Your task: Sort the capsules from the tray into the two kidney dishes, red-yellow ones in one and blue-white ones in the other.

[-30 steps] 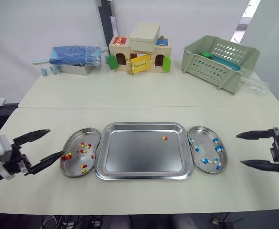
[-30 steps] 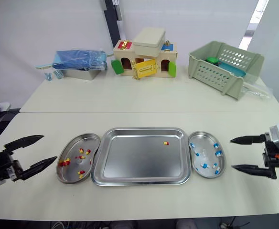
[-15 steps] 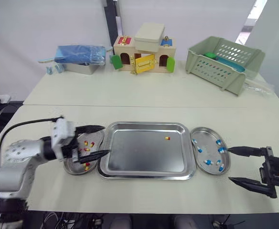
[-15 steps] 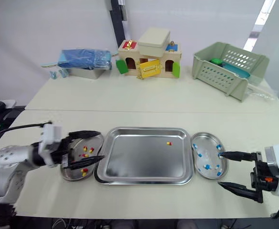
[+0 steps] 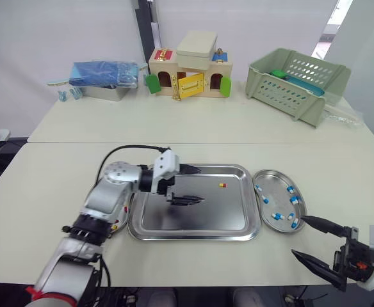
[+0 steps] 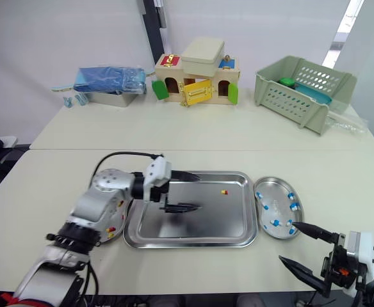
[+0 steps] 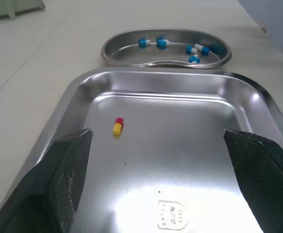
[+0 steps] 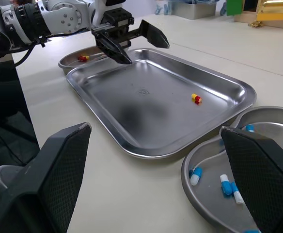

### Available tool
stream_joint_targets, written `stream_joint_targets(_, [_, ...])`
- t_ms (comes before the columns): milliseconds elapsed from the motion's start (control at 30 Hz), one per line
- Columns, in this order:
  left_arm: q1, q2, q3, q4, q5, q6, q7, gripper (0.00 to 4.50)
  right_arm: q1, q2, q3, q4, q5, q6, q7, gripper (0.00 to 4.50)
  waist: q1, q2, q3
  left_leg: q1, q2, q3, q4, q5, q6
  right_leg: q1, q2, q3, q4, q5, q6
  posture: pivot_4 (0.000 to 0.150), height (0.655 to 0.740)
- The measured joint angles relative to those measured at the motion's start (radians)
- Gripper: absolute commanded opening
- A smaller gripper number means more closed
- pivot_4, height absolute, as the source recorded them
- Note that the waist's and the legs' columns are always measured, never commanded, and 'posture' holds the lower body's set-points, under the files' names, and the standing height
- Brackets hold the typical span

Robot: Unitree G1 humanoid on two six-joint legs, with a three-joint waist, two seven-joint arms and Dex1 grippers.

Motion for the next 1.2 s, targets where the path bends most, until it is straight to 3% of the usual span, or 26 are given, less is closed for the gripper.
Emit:
stream_joint_targets(333, [-0.140, -0.184, -0.058, 0.282, 0.142, -0.143, 0.053, 4.46, 0.086, 0.061, 0.075, 0.017, -0.079, -0.109, -0.061, 4.50, -0.001, 0.000, 0.000, 0.000, 0.000, 0.000, 0.000, 0.000, 0.000, 0.000, 0.000, 0.000, 0.000, 0.000, 0.000, 0.150, 0.7400])
stream_joint_targets(433, [-0.154, -0.207, -0.060, 0.328, 0.168, -0.162, 0.063, 3.89, 0.097, 0.071, 0.091, 0.015, -0.084, -0.114, -0.082, 4.50, -0.001, 0.000, 0.000, 0.000, 0.000, 0.000, 0.000, 0.000, 0.000, 0.000, 0.000, 0.000, 0.000, 0.000, 0.000, 0.150, 0.7400])
stream_joint_targets(567, [-0.174, -0.219, -0.064, 0.375, 0.205, -0.181, 0.071, 2.72, 0.097, 0.072, 0.102, 0.005, -0.084, -0.114, -0.113, 4.50, 0.000, 0.000, 0.000, 0.000, 0.000, 0.000, 0.000, 0.000, 0.000, 0.000, 0.000, 0.000, 0.000, 0.000, 0.000, 0.150, 0.7400])
stream_joint_targets(967, [-0.211, -0.274, -0.065, 0.459, 0.290, -0.176, 0.136, 2.72, 0.107, 0.062, 0.119, -0.017, -0.083, -0.114, -0.156, 4.50, 0.001, 0.000, 0.000, 0.000, 0.000, 0.000, 0.000, 0.000, 0.000, 0.000, 0.000, 0.000, 0.000, 0.000, 0.000, 0.150, 0.7400])
stream_joint_targets(1200, [-0.222, -0.275, -0.065, 0.454, 0.310, -0.134, 0.133, 0.60, 0.103, 0.056, 0.122, -0.019, -0.083, -0.114, -0.171, 4.50, 0.001, 0.000, 0.000, 0.000, 0.000, 0.000, 0.000, 0.000, 0.000, 0.000, 0.000, 0.000, 0.000, 0.000, 0.000, 0.150, 0.7400])
